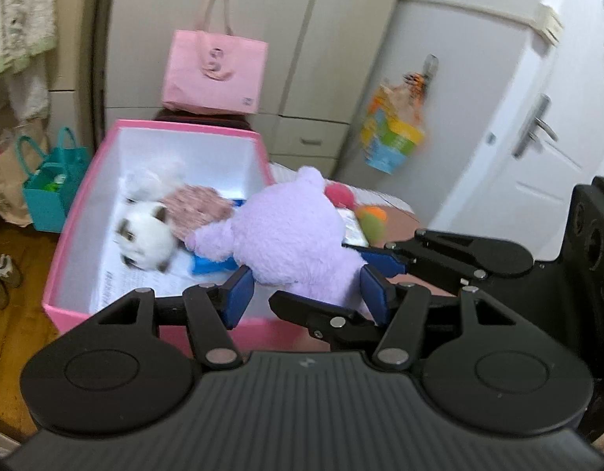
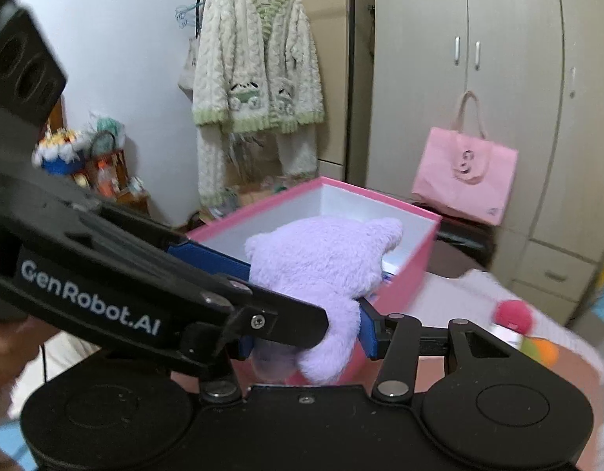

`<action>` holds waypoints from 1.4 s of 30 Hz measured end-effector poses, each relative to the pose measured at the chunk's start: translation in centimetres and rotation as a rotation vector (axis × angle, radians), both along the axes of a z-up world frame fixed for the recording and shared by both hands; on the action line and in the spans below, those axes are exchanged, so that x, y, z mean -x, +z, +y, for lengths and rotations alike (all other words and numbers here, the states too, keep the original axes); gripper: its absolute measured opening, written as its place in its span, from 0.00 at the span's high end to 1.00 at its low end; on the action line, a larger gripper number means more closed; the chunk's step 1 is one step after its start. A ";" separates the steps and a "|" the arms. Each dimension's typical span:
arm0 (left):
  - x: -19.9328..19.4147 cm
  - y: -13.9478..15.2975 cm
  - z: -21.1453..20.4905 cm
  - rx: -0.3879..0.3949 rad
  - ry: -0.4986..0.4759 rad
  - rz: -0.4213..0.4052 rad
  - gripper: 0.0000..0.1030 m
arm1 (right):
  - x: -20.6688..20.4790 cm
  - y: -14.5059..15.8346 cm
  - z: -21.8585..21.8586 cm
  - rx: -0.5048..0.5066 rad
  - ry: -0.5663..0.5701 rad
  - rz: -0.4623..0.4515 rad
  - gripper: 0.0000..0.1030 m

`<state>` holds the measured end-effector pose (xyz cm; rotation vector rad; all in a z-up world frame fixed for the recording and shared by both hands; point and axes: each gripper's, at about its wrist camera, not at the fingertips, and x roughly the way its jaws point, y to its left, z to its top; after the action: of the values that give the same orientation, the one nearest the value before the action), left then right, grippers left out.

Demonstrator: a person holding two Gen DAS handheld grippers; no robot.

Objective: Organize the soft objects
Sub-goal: 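Carry the bear with the left tool into the shoebox and release it, then move both tools back toward the wet-wipe pack and green sponge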

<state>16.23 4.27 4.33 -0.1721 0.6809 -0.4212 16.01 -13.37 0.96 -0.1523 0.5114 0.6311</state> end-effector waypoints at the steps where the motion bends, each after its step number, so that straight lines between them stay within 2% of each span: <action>1: -0.6 -0.3 0.7 0.013 0.016 0.008 0.44 | -1.0 -0.3 0.5 -0.016 0.003 0.013 0.46; 4: -2.8 -1.5 2.4 0.041 0.056 0.038 0.44 | -3.1 -1.2 2.0 -0.035 0.008 0.050 0.46; 11: -5.7 -3.8 4.2 0.053 0.105 0.074 0.44 | -6.6 -3.0 5.2 0.016 0.039 0.103 0.46; 16: -7.0 -5.3 4.3 0.067 0.116 0.111 0.44 | -7.3 -4.0 6.2 0.077 0.016 0.078 0.42; 19: -7.0 -5.7 4.2 0.072 0.124 0.118 0.44 | -7.8 -4.6 6.4 0.110 0.001 0.100 0.41; 24: -5.5 -4.7 4.0 -0.032 0.173 0.025 0.39 | -6.4 -3.8 5.6 0.153 0.014 0.062 0.40; 30: -3.1 -2.8 4.2 -0.013 0.089 0.007 0.39 | -3.6 -2.0 3.9 0.172 0.017 0.019 0.39; 36: 0.3 -1.2 3.0 -0.032 0.028 -0.031 0.39 | -0.7 -0.4 1.4 0.164 0.009 0.013 0.39; 42: 3.5 -0.4 1.1 -0.040 -0.039 -0.081 0.39 | 2.2 -0.1 -1.5 0.172 -0.018 -0.011 0.38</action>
<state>12.68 5.33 3.96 -0.1033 0.6131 -0.4496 13.78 -14.83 0.88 -0.3130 0.5554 0.5680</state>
